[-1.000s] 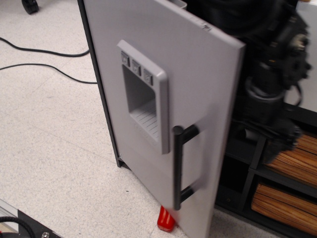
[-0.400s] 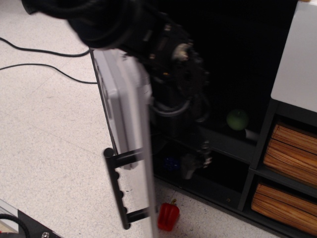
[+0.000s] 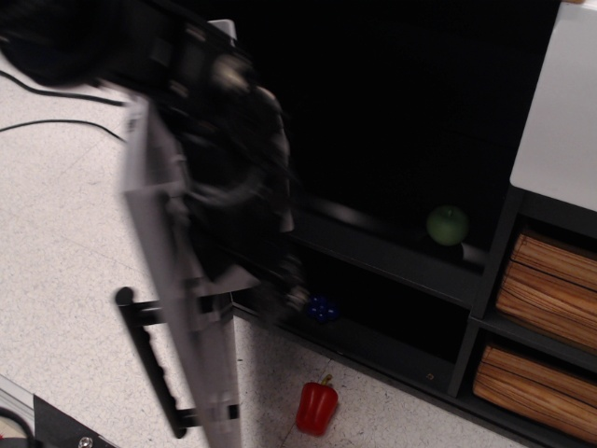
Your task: Open fridge
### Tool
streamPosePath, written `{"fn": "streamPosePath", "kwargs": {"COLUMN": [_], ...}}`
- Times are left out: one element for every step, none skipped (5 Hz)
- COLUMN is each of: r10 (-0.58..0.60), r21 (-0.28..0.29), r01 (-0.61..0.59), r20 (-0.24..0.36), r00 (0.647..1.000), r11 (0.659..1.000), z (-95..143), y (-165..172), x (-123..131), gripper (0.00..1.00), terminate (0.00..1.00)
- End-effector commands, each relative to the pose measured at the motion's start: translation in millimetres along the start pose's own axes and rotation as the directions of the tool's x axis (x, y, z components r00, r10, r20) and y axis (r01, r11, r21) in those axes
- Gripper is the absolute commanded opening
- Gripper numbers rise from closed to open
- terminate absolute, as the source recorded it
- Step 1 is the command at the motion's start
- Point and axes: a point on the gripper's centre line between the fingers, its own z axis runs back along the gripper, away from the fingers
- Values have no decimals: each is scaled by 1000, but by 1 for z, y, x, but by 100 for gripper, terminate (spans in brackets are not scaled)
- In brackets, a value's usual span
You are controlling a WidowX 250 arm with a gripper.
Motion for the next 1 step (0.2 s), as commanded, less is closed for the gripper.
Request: {"fn": "streamPosePath", "kwargs": {"r10": [-7], "r21": [8], "r01": [7], "r20": [-9], "r00": [1000], "r11": [1000], "z": [28], "y": [39], "x": [-6], "gripper": [100], "terminate": [100]}}
